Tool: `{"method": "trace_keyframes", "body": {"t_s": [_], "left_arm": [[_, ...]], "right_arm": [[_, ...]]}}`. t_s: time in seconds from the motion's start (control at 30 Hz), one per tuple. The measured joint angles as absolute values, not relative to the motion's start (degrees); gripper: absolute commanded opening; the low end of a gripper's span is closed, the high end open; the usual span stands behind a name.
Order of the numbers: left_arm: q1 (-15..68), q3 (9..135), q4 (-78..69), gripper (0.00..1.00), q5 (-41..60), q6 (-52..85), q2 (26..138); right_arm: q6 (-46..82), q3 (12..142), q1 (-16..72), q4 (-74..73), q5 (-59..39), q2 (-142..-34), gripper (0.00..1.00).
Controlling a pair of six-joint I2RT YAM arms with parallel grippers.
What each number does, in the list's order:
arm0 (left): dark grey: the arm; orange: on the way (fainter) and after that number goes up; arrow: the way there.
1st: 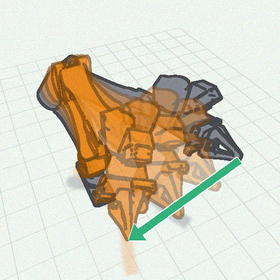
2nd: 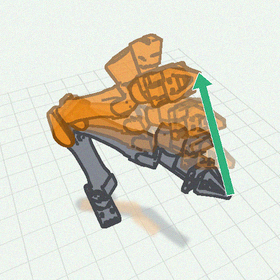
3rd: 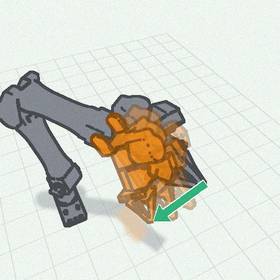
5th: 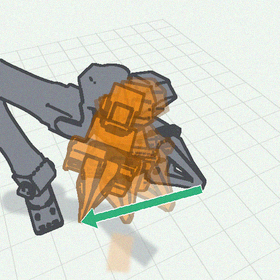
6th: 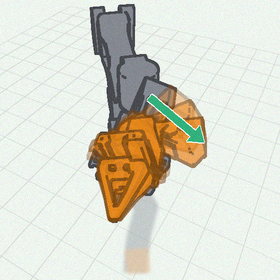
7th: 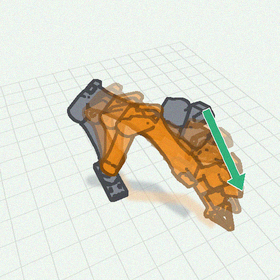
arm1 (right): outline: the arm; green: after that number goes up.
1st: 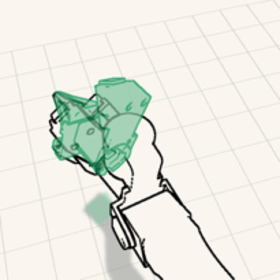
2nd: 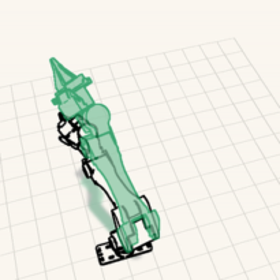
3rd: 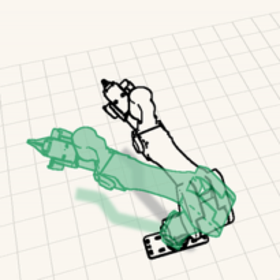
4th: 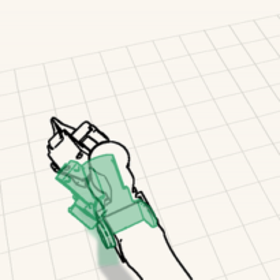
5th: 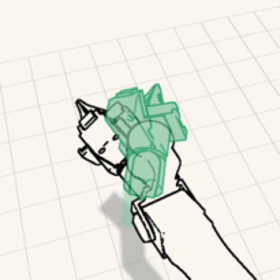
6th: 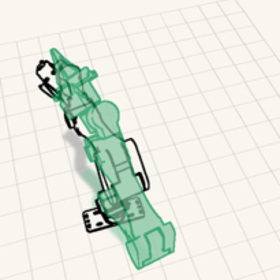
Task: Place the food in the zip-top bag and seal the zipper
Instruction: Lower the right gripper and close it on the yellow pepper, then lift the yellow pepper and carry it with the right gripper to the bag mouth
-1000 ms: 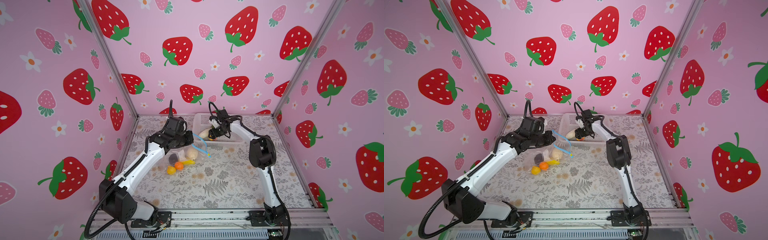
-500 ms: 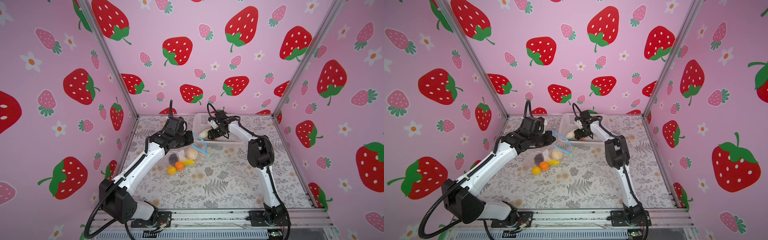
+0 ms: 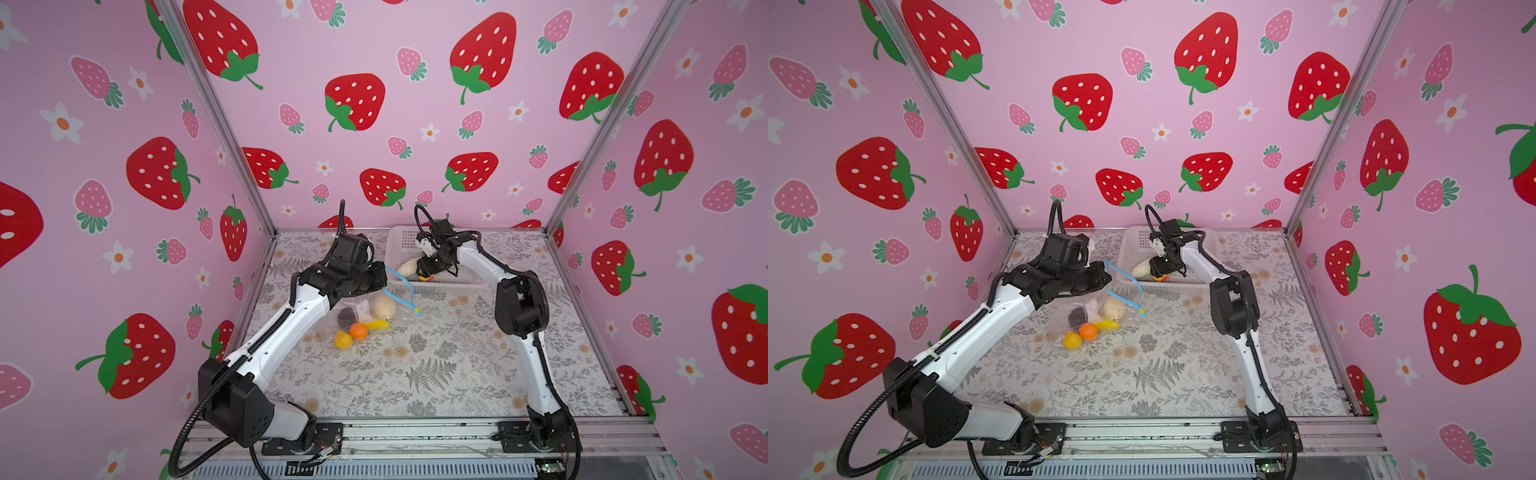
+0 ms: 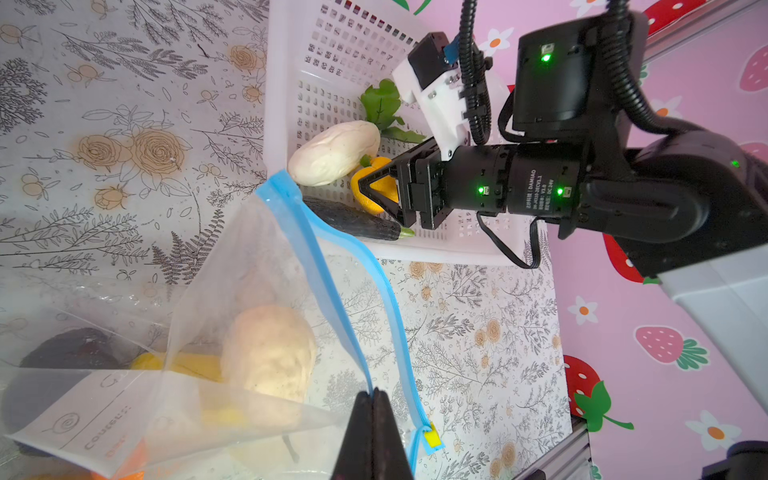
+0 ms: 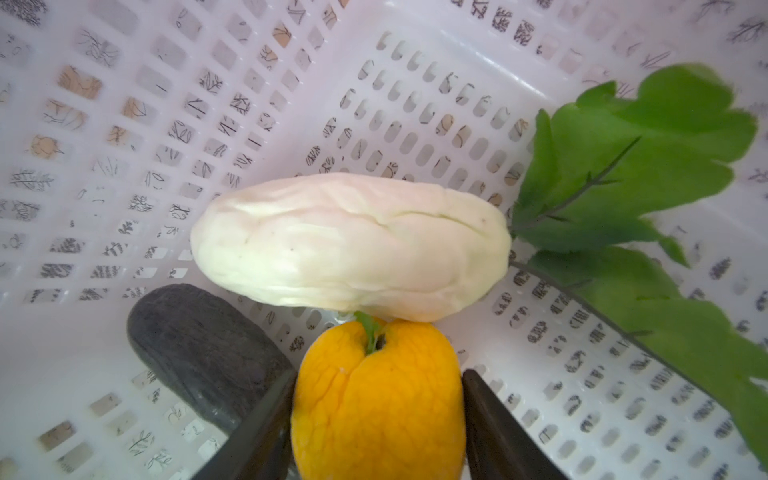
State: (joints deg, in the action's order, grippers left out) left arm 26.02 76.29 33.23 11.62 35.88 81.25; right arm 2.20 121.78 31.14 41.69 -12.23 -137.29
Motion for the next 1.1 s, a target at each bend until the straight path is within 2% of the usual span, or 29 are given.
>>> {"method": "trace_keyframes", "body": {"t_s": [0.6, 1.1], "left_arm": [[26.02, 75.29, 32.97, 0.00, 11.64, 36.16, 81.23], [26.02, 75.20, 32.84, 0.00, 11.64, 36.25, 81.23]], "right_arm": [[3.36, 121.78, 30.61, 41.71, -12.23, -137.23, 0.53], [4.01, 121.78, 29.23, 41.93, -12.21, -134.58, 0.52]]}}
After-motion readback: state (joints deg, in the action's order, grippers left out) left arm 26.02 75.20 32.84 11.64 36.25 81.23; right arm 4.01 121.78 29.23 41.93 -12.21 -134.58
